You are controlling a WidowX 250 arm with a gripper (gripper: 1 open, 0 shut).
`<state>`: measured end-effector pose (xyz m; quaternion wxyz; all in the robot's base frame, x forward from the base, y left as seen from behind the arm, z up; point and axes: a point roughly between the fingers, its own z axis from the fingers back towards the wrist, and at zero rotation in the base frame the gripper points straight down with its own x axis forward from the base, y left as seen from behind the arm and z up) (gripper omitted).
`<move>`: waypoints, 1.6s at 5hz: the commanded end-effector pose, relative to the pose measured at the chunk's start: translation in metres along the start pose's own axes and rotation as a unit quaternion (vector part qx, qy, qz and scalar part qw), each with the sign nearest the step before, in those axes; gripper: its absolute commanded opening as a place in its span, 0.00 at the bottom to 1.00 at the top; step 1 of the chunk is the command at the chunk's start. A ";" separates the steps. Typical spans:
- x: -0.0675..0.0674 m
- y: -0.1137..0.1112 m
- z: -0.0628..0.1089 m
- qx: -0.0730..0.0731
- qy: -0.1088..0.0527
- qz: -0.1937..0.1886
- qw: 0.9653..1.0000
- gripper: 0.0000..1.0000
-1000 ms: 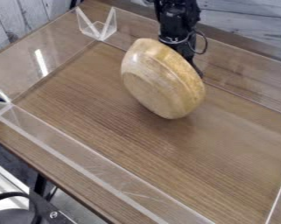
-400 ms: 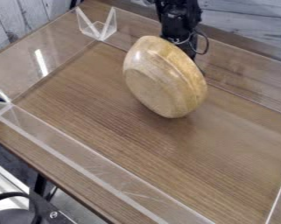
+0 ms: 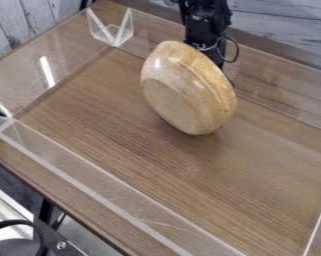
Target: Remove the green block from inside the brown bowl and put it on the table
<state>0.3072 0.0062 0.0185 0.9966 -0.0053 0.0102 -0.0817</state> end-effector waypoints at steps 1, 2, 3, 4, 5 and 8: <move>-0.007 -0.003 -0.015 -0.003 0.034 -0.005 0.999 0.00; -0.006 -0.003 -0.014 -0.002 0.036 -0.005 0.999 0.00; -0.007 -0.003 -0.013 -0.001 0.040 -0.006 0.999 0.00; -0.007 -0.003 -0.013 0.000 0.043 -0.006 0.999 0.00; -0.008 -0.003 -0.012 0.002 0.046 -0.006 0.999 0.00; -0.009 -0.003 -0.012 0.005 0.055 -0.006 0.998 0.00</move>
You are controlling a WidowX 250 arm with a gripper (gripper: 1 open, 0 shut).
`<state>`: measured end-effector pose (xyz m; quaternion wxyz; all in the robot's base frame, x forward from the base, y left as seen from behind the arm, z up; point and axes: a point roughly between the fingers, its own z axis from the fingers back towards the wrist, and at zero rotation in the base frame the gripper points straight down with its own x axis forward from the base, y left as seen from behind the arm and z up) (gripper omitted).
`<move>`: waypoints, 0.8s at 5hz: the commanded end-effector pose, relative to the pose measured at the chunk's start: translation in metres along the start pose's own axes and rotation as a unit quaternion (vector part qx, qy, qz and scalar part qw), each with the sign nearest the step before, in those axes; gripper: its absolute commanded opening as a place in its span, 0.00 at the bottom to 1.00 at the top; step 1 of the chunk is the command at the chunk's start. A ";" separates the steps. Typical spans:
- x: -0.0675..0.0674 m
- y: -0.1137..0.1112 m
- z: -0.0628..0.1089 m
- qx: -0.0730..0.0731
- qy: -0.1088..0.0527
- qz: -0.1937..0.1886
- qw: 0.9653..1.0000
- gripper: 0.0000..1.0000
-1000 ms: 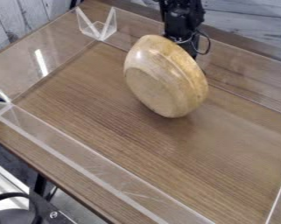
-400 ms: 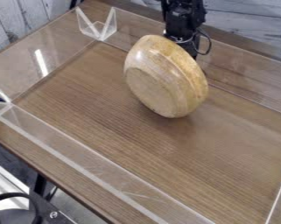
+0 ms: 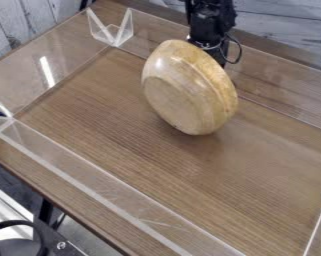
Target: Remove the green block from inside the brown bowl and put it on the table
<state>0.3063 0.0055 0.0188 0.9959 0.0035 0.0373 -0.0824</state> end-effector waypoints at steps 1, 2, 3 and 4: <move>-0.008 -0.002 -0.012 -0.001 0.031 -0.006 0.999 0.00; -0.008 -0.002 -0.012 -0.001 0.034 -0.005 0.999 0.00; -0.009 -0.002 -0.012 0.000 0.037 -0.005 0.999 0.00; -0.009 -0.002 -0.011 0.000 0.040 -0.005 0.999 0.00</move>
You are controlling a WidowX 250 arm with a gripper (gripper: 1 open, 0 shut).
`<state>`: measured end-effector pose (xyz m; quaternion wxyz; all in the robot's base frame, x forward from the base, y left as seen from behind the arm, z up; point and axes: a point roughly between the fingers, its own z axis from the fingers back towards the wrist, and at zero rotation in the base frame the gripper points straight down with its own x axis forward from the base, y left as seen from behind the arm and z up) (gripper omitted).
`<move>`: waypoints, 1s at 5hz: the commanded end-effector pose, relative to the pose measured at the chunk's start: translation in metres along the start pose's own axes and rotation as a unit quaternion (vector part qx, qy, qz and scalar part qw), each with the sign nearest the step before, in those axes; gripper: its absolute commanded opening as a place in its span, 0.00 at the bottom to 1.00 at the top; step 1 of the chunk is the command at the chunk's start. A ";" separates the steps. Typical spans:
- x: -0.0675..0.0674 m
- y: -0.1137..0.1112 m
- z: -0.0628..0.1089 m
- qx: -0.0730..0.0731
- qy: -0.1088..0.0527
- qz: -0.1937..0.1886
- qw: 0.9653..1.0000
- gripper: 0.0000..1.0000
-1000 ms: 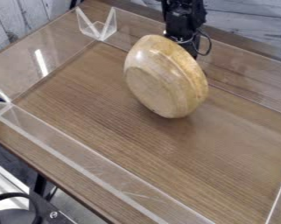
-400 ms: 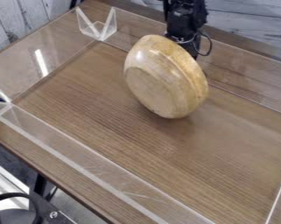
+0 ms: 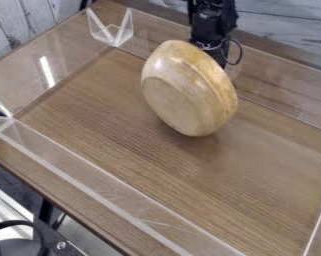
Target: Remove the green block from inside the brown bowl and put it on the table
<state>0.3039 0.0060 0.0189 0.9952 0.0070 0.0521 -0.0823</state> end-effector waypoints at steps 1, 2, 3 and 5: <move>-0.010 -0.004 -0.011 -0.002 0.032 -0.006 0.999 0.00; -0.014 -0.006 -0.012 -0.001 0.039 -0.007 0.999 0.00; -0.018 -0.008 -0.012 0.000 0.045 -0.008 0.999 0.00; -0.017 -0.008 -0.010 -0.002 0.059 -0.009 0.998 0.00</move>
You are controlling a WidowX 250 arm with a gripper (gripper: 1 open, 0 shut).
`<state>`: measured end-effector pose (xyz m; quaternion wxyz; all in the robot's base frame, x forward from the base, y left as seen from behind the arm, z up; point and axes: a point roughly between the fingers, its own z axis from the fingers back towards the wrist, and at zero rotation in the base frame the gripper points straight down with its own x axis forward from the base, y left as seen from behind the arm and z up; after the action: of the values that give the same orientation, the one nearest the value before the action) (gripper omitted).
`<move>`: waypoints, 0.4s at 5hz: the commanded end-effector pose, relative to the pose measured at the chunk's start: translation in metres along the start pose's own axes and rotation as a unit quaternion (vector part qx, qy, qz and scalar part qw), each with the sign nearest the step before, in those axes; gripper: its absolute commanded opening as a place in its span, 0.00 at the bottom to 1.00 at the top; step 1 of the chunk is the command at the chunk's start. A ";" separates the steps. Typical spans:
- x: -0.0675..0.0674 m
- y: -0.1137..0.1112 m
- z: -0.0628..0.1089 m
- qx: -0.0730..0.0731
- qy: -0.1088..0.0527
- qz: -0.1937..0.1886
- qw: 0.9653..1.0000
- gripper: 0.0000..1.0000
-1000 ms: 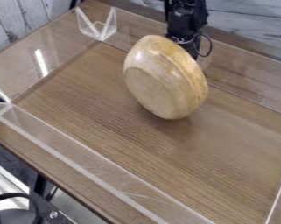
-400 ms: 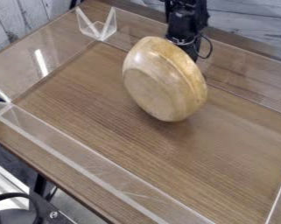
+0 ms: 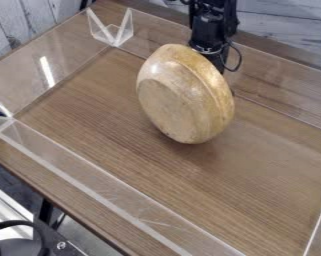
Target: Remove the green block from inside the brown bowl and put it on the table
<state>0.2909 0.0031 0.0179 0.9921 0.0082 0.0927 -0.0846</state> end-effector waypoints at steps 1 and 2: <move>-0.002 -0.003 -0.007 -0.001 0.023 -0.007 1.000 0.00; -0.001 -0.002 -0.005 0.000 0.029 -0.008 1.000 0.00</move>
<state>0.2918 0.0026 0.0174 0.9901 0.0081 0.1110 -0.0860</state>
